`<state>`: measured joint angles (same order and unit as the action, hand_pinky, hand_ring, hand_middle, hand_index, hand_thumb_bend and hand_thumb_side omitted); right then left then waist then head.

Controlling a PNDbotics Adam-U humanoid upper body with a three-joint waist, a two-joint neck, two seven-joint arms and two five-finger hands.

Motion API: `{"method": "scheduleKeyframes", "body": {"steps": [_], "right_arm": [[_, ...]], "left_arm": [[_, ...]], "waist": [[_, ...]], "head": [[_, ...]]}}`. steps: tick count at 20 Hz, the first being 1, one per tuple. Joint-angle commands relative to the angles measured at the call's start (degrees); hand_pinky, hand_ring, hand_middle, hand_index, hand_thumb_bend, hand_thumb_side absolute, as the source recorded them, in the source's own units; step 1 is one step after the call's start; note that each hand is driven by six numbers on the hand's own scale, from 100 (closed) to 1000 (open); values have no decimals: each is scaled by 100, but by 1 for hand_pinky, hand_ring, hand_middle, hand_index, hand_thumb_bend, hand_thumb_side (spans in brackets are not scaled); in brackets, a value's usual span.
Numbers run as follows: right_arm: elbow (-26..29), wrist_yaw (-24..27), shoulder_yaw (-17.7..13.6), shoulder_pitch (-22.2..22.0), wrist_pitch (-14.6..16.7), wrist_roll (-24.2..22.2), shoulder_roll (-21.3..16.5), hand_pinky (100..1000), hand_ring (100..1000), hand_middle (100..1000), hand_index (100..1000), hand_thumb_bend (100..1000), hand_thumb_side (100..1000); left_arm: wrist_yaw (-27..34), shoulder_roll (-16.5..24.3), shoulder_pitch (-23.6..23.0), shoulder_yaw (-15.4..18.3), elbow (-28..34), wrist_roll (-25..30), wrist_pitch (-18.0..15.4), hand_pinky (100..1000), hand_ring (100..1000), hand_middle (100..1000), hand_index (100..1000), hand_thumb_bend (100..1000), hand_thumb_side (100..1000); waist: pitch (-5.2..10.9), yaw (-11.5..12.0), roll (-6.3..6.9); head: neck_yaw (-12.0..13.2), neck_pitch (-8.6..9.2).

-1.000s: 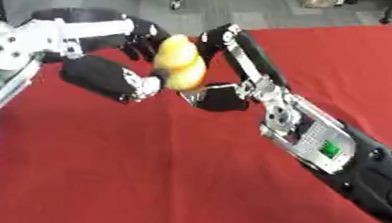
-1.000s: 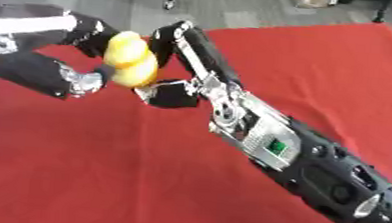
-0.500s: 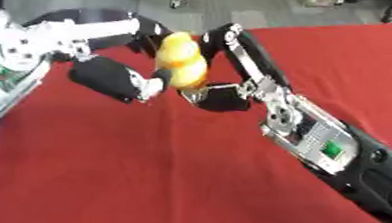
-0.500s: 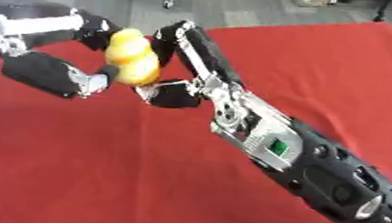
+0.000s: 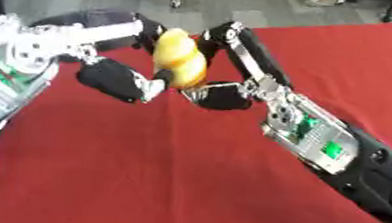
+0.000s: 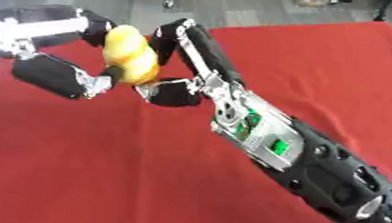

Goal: Pick up the objects with one hand, pass them to the other hand, and then place them into the box on the other side of the table.

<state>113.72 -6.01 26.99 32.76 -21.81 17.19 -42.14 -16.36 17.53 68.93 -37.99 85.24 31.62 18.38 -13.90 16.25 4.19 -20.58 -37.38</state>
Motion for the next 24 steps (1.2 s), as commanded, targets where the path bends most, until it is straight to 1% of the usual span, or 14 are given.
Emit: {"method": "scheduleKeyframes", "body": {"steps": [1,2,4,7,9,11,13,14,15,16,17,18,20,24], "right_arm": [[87,-39,-32,113,28,-28,-43,743,496,326,441,354,100],[87,-39,-33,114,29,-29,-41,743,495,326,441,354,100],[87,-33,-32,119,29,-29,-35,742,495,326,441,354,100],[87,-29,-32,117,31,-28,-30,742,495,326,440,354,100],[87,-30,-34,112,24,-25,-31,742,495,326,440,354,100],[87,-32,-35,108,16,-24,-32,742,496,326,441,353,100],[87,-34,-36,103,8,-23,-33,741,496,326,441,353,100],[87,-30,-37,93,-11,-25,-31,741,497,327,443,355,100],[87,-25,-38,88,-32,-26,-26,741,497,328,443,355,100],[87,-22,-38,89,-42,-27,-22,741,498,328,443,355,100],[87,-20,-39,92,-46,-27,-19,741,498,328,444,355,100],[87,-17,-42,94,-46,-23,-17,740,498,329,444,356,100],[87,-13,-47,97,-46,-11,-16,741,499,330,447,357,100],[87,-14,-43,93,-59,-16,-9,740,509,344,466,371,100]], "left_arm": [[-17,14,84,35,41,23,-39,912,829,766,865,100,444],[-18,11,83,35,41,28,-42,911,828,764,862,100,478],[-19,3,82,41,37,21,-44,910,827,761,851,100,505],[-20,-3,76,48,21,-22,-32,901,816,740,821,100,501],[7,-4,68,62,10,-104,6,881,794,691,782,100,490],[105,-2,63,84,4,-239,84,821,741,613,698,100,458],[263,2,57,96,2,-422,207,768,706,581,665,100,457],[372,2,46,114,-8,-526,277,592,627,515,592,100,413],[519,3,37,127,-20,-650,348,526,591,485,559,100,353],[658,7,33,121,-28,-754,408,495,566,460,532,100,285],[774,12,33,105,-31,-838,463,491,563,457,529,100,269],[857,18,37,92,-25,-910,505,468,543,434,510,100,244],[972,22,39,71,-5,-1024,562,435,517,401,474,100,244],[1119,18,43,48,33,-1190,601,431,507,380,427,100,244]], "waist": [[-5,-1,-4],[-5,-1,-4],[-7,-1,-5],[-7,-7,-8],[-7,-7,-7],[-6,-5,-6],[-6,-3,-6],[-7,0,-7],[-9,3,-8],[-11,5,-8],[-15,6,-7],[-18,6,-5],[-24,6,-3],[-31,0,-2]], "head": [[24,76],[27,81],[32,88],[32,85],[29,84],[28,81],[30,76],[31,77],[32,75],[33,69],[34,65],[36,59],[38,50],[43,45]]}}
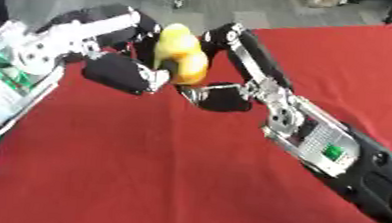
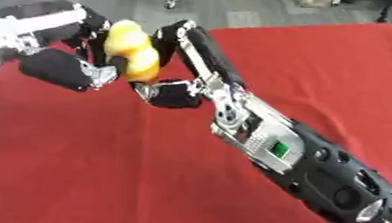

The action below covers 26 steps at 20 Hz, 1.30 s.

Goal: Pick up the objects with one hand, pass them to the other hand, and then place them into the box on the other side of the table.

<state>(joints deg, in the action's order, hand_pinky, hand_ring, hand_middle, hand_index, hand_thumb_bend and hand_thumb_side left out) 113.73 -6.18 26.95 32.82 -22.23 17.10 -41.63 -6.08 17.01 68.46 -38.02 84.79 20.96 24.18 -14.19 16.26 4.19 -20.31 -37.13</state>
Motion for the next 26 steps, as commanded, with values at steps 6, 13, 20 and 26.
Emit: {"method": "scheduleKeyframes", "body": {"steps": [6,13,20,26], "right_arm": [[86,-90,-52,78,-104,-42,-76,772,627,508,631,598,100],[86,-572,-92,55,-413,-310,-98,836,786,736,839,859,305],[86,-875,-157,24,-820,-92,-122,841,800,757,866,826,404],[86,-850,-169,-71,-1231,127,-167,844,806,762,867,823,368]], "left_arm": [[67,94,93,42,58,-270,64,415,479,333,370,100,248],[-119,119,100,52,54,-394,-38,382,435,285,320,100,251],[-328,203,90,48,126,-336,-125,383,425,274,302,100,257],[-360,578,-18,64,298,-288,-186,394,426,280,308,100,261]], "waist": [[-2,-8,-2],[6,-13,-14],[13,-14,-8],[27,12,15]], "head": [[14,19],[13,8],[17,-17],[63,-43]]}}
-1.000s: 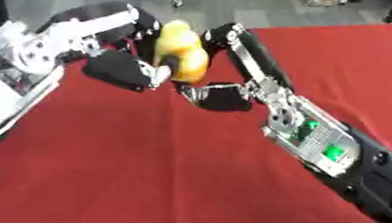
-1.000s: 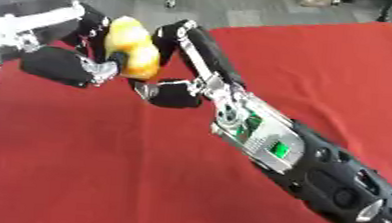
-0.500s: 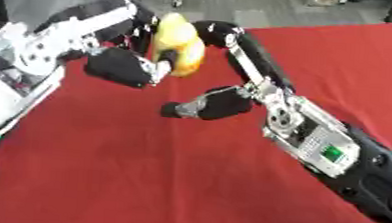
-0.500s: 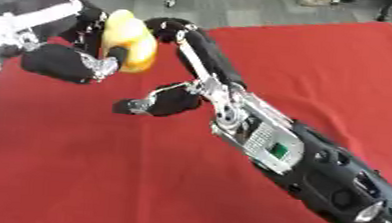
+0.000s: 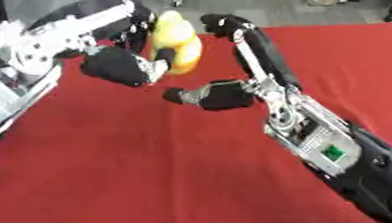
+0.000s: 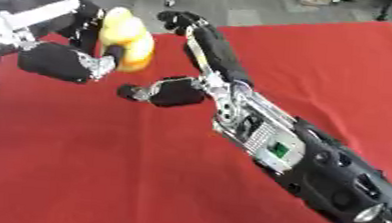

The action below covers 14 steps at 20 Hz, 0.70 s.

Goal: Pick up the objects with one hand, pass them to the other hand, and then place them into the box on the other side of the table.

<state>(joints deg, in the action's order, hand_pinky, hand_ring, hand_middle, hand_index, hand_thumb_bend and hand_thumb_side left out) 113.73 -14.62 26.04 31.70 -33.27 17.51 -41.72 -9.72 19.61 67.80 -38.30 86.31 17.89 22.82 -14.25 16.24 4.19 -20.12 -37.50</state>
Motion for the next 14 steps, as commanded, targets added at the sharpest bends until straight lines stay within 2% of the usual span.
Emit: {"method": "scheduleKeyframes", "body": {"steps": [1,4,8,14], "right_arm": [[86,16,-69,25,-157,102,-170,844,806,763,867,824,365],[86,57,-56,-7,-205,111,-195,845,806,762,865,828,349],[86,93,-74,-63,-194,122,-225,845,806,762,863,830,330],[86,172,-99,-141,-165,182,-262,841,797,756,854,848,296]], "left_arm": [[29,424,17,99,168,23,-75,399,427,282,309,100,263],[8,789,-84,165,196,-49,-150,410,432,288,314,100,266],[-21,1350,-302,427,181,-317,-222,414,431,291,317,100,265],[-45,2162,-717,905,38,-672,-315,423,433,296,324,100,266]], "waist": [[32,20,19],[37,41,23],[44,59,19],[54,78,21]], "head": [[60,-6],[87,9],[192,-3],[679,-19]]}}
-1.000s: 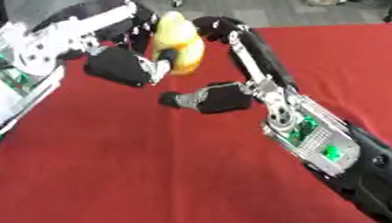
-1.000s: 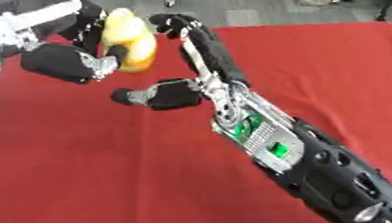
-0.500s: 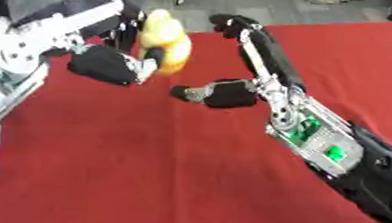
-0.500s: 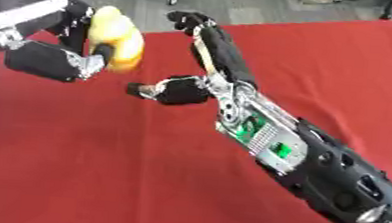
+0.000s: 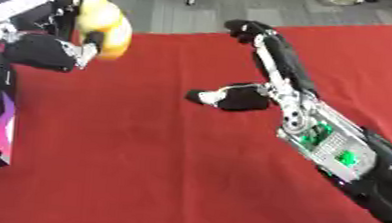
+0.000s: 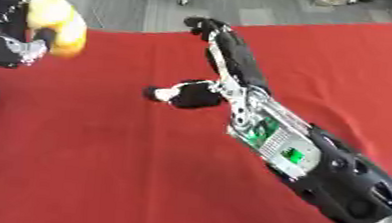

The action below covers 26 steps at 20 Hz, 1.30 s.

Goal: Pick up the objects with one hand, pass them to the other hand, and then place them into the box on the other side of the table.

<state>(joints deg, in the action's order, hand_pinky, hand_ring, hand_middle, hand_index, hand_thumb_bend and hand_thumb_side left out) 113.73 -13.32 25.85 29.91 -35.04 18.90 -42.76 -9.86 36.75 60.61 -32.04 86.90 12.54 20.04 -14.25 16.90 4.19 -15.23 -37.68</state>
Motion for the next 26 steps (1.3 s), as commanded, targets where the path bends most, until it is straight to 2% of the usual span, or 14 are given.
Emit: {"method": "scheduleKeyframes", "body": {"steps": [1,8,15,20,26], "right_arm": [[86,55,-79,28,17,58,-158,840,795,754,852,852,289],[86,132,-113,-14,38,168,-194,838,789,755,851,846,282],[86,173,-124,-9,55,245,-167,836,784,752,849,844,280],[86,199,-143,-24,82,308,-139,838,783,753,849,842,280],[86,242,-207,-27,113,415,-102,836,778,748,845,839,280]], "left_arm": [[-45,558,-80,352,-60,-183,-43,420,432,295,323,100,264],[56,1167,-762,826,-220,-439,-31,425,436,299,326,100,268],[32,1442,-1333,1089,-572,-610,-38,439,441,304,330,100,277],[-112,1433,-1496,1135,-803,-650,-91,446,449,315,348,100,282],[-313,1335,-1505,1128,-1121,-640,-195,497,478,357,411,100,283]], "waist": [[55,14,21],[56,18,2],[40,43,-34],[42,48,-147],[29,62,-262]], "head": [[277,-1],[774,-2],[1256,6],[1404,-10],[1413,4]]}}
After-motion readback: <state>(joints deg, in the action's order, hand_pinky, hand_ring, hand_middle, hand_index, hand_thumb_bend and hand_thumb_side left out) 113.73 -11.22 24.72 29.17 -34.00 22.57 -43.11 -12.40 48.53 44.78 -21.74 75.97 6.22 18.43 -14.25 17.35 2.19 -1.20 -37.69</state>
